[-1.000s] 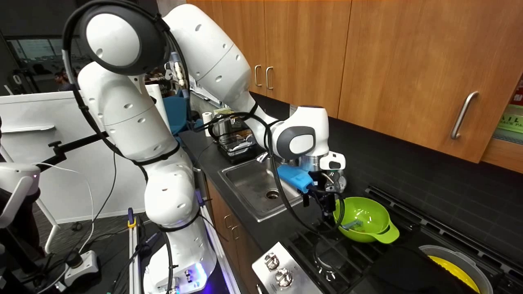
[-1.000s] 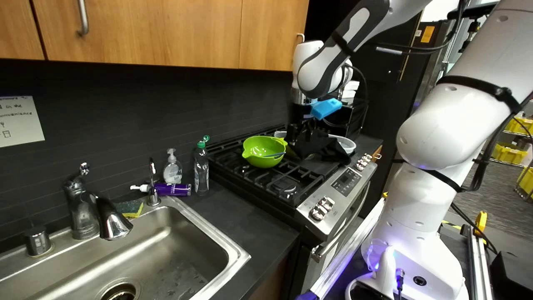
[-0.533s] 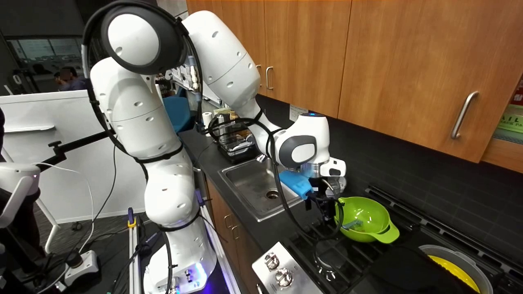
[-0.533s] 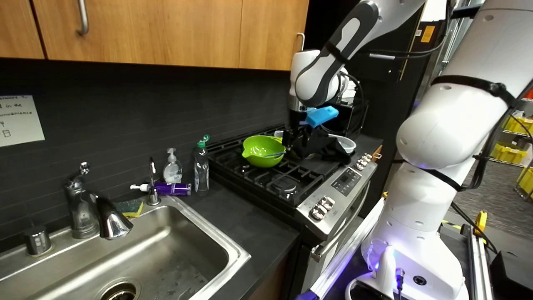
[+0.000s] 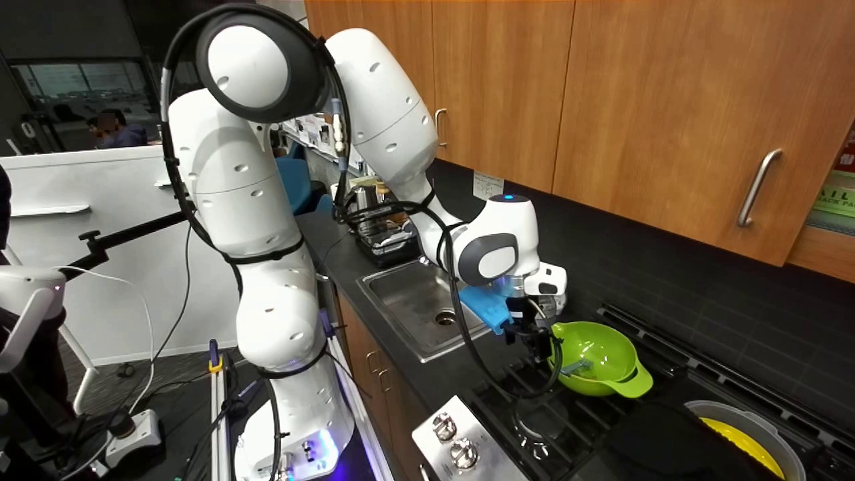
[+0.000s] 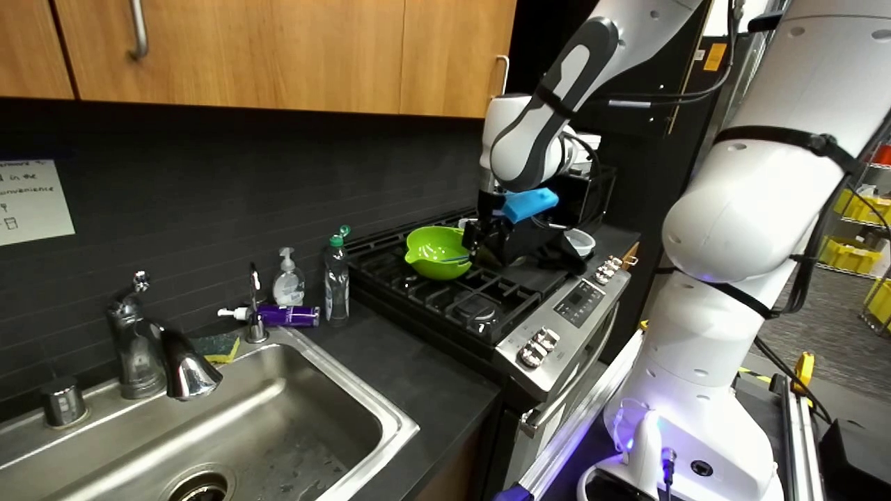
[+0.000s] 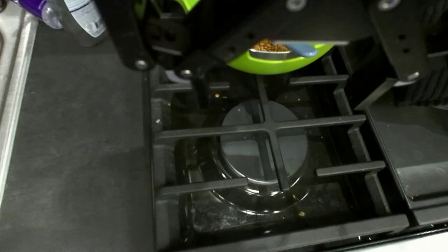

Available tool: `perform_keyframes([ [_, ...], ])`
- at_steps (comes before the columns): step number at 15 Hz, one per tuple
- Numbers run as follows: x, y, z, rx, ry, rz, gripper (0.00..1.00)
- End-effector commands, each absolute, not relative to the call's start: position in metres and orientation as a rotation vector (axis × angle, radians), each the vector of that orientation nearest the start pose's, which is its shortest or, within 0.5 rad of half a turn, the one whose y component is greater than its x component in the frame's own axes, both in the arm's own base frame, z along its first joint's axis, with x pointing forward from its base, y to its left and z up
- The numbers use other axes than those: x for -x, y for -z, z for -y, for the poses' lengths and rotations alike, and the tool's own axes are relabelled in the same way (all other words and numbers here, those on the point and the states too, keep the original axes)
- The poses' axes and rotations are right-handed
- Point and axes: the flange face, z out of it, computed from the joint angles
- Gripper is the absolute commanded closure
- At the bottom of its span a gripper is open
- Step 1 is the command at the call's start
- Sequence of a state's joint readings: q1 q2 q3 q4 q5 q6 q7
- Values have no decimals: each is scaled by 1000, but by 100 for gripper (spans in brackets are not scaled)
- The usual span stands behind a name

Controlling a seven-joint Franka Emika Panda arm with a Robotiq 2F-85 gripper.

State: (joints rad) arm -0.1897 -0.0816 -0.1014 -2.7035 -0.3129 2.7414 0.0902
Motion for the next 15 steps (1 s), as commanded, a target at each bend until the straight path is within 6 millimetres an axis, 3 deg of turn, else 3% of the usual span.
perform_keyframes([
  [1, -411, -264, 110, 3281, 251, -152, 0],
  [3, -415, -262, 112, 3289, 277, -98, 0],
  [8, -434, -269, 130, 3338, 376, -214, 0],
  [15, -436, -277, 128, 3343, 380, -201, 0],
])
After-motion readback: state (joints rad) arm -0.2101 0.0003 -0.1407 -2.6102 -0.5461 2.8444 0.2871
